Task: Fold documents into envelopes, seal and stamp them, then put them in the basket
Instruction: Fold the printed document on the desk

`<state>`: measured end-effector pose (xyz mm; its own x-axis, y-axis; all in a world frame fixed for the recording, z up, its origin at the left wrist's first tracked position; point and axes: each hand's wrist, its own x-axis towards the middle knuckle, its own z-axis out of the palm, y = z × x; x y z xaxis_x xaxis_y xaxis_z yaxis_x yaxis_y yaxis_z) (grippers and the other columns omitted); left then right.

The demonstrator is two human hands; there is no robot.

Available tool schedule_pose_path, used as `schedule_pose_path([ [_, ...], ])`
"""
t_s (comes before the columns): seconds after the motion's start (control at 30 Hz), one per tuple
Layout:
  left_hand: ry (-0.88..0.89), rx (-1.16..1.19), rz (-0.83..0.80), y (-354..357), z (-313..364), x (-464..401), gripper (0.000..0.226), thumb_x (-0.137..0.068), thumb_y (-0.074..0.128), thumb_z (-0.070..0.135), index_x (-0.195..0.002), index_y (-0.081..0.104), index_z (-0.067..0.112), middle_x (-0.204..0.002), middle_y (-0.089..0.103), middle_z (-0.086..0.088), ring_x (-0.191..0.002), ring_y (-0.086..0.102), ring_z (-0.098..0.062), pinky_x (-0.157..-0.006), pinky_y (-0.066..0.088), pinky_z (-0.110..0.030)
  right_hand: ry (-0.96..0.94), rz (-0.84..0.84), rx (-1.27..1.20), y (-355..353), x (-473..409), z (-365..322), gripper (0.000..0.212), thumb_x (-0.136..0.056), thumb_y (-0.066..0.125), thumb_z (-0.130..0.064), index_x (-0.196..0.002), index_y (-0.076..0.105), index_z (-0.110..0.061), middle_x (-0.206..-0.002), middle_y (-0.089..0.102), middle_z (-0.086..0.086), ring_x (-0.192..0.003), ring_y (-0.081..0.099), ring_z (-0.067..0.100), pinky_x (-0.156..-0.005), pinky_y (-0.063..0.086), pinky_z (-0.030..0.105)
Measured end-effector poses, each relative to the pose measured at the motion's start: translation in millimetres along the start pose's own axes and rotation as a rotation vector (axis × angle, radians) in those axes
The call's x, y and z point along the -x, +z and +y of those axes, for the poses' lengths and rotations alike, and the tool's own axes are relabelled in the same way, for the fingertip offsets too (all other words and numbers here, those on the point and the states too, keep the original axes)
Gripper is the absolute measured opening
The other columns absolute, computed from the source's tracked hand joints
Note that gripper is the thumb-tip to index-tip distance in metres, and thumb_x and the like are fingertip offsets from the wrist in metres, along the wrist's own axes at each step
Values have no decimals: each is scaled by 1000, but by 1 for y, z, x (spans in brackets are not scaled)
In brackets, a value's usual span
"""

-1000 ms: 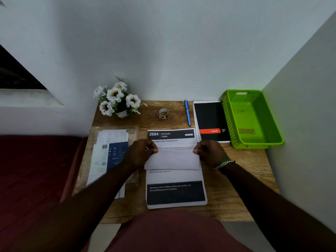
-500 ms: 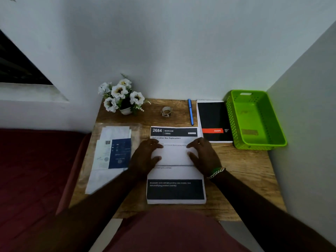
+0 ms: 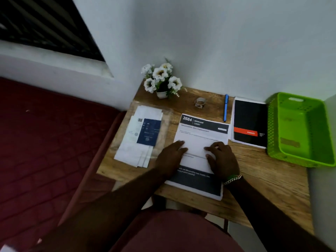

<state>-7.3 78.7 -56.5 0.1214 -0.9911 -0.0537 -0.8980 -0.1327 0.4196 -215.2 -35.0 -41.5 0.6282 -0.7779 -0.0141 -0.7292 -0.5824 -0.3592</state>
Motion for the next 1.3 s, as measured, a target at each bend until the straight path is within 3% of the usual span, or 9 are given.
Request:
schedule_pose_path([
  [0.1,-13,94,64,-8,-2,23,41,-100,57,15,-140,58,13,-157,42,-9,-145,39,-27,-121,31,-39,7,13,5,0,-2,-2,27,-88,69,-26,-115,69,-21,-119,59,5,-101,54,27,-73,52,37],
  [0.33,24,173,242,-17,-22,93,30,-99,57,21,-127,67,13,-138,61,-10,-127,55,-25,-109,44,-35,97,40,173,1,4,-32,36,-81,71,-27,-116,65,-21,-121,58,10,-102,54,36,-74,50,46],
  [0.5,-195,169,383,-39,-86,137,35,-91,53,22,-121,69,11,-130,64,-13,-123,56,-28,-104,48,-44,-151,66,-14,14,7,-112,19,-88,62,-23,-105,69,-19,-110,64,7,-99,56,27,-79,50,40],
  [0.57,-236,113,367,-49,-115,150,45,-89,50,27,-129,64,11,-136,60,-14,-129,53,-31,-108,44,-46,-236,27,-67,26,8,-150,23,-89,51,-28,-97,71,-18,-100,66,5,-92,59,26,-74,51,39],
  [0.67,-233,25,292,-60,-145,158,60,-90,55,36,-145,50,11,-150,48,-15,-140,42,-32,-116,29,-39,-251,-28,-47,38,10,-202,21,-87,57,-27,-96,74,-19,-93,71,4,-85,62,26,-70,53,39],
  [0.8,-192,42,204,-68,-168,156,69,-91,62,37,-152,40,13,-159,37,-12,-144,37,-29,-114,34,-42,-165,-66,64,56,17,-246,24,-85,57,-39,-88,75,-24,-85,71,0,-81,62,24,-69,51,37],
  [1.1,-70,49,126,-77,-177,139,69,-88,72,29,-150,44,17,-158,39,-6,-145,34,-26,-115,32,-42,-32,-33,218,69,21,-255,28,-87,54,-43,-89,73,-24,-94,71,-3,-85,63,25,-73,50,38],
  [1.23,-79,40,75,-79,-182,133,64,-91,68,35,-150,44,23,-158,39,-1,-146,33,-21,-115,32,-42,44,-30,212,71,21,-252,32,-90,48,-45,-88,71,-23,-92,71,-3,-84,64,23,-72,53,35],
  [1.3,-77,54,74,-79,-186,131,64,-91,66,40,-149,45,23,-156,42,-2,-144,37,-22,-114,35,-45,20,-6,177,71,23,-252,29,-90,51,-41,-94,73,-24,-103,74,-2,-91,66,25,-75,53,36],
])
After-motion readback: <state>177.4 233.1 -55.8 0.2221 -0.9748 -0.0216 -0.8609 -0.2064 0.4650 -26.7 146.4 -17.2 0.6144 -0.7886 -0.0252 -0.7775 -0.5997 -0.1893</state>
